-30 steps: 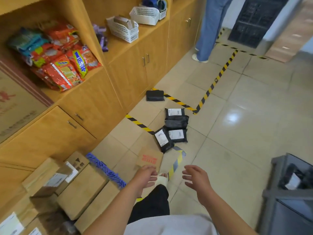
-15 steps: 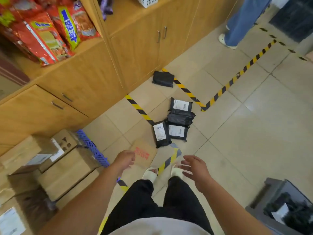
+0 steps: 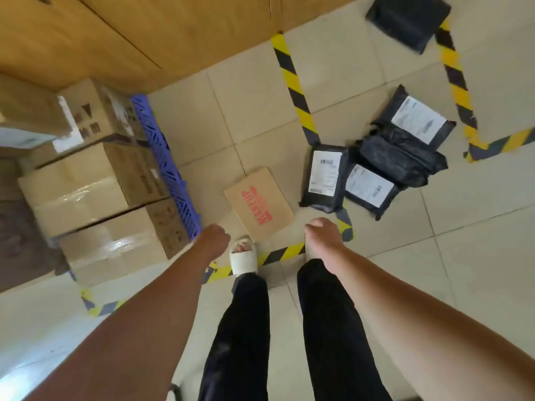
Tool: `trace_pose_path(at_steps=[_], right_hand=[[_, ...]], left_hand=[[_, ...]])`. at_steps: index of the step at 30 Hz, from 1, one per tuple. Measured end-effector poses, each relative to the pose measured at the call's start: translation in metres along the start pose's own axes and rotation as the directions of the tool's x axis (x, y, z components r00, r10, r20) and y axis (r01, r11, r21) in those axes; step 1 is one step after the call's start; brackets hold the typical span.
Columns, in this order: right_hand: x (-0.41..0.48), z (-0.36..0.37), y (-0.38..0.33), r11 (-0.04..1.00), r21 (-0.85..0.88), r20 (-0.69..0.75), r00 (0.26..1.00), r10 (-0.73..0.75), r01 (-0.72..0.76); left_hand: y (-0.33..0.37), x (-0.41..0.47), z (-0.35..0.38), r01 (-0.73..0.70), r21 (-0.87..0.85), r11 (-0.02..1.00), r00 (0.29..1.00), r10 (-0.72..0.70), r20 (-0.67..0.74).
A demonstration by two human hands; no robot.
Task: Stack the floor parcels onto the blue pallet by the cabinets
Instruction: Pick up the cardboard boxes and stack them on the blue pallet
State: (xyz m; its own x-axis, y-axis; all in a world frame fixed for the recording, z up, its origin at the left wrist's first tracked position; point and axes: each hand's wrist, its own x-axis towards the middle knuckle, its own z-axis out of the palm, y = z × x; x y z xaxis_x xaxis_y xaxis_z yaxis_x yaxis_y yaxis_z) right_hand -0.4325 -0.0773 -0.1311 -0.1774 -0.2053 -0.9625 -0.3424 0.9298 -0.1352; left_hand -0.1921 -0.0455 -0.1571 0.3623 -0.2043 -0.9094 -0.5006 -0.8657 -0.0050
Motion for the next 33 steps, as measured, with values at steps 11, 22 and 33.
trace_pose_path(at_steps=[11,22,33], right_hand=[[0.237,0.097,0.086,0.858,0.458,0.015,0.967,0.254,-0.232],[0.172,0.113,0.025,0.75,0.613,0.046,0.959,0.279,-0.248],[-0.169,0.041,-0.036,0.972,0.191,-0.143,0.983,-0.112,0.139]], left_hand=[[0.058,0.207,0.055,-0.216,0.259,0.941,0.953,0.261,-0.154],[0.03,0.203,0.035,-0.292,0.077,0.953,0.956,0.294,-0.016],[-0.058,-0.126,-0.088,-0.196,-0.61,0.768,0.978,0.194,-0.069]])
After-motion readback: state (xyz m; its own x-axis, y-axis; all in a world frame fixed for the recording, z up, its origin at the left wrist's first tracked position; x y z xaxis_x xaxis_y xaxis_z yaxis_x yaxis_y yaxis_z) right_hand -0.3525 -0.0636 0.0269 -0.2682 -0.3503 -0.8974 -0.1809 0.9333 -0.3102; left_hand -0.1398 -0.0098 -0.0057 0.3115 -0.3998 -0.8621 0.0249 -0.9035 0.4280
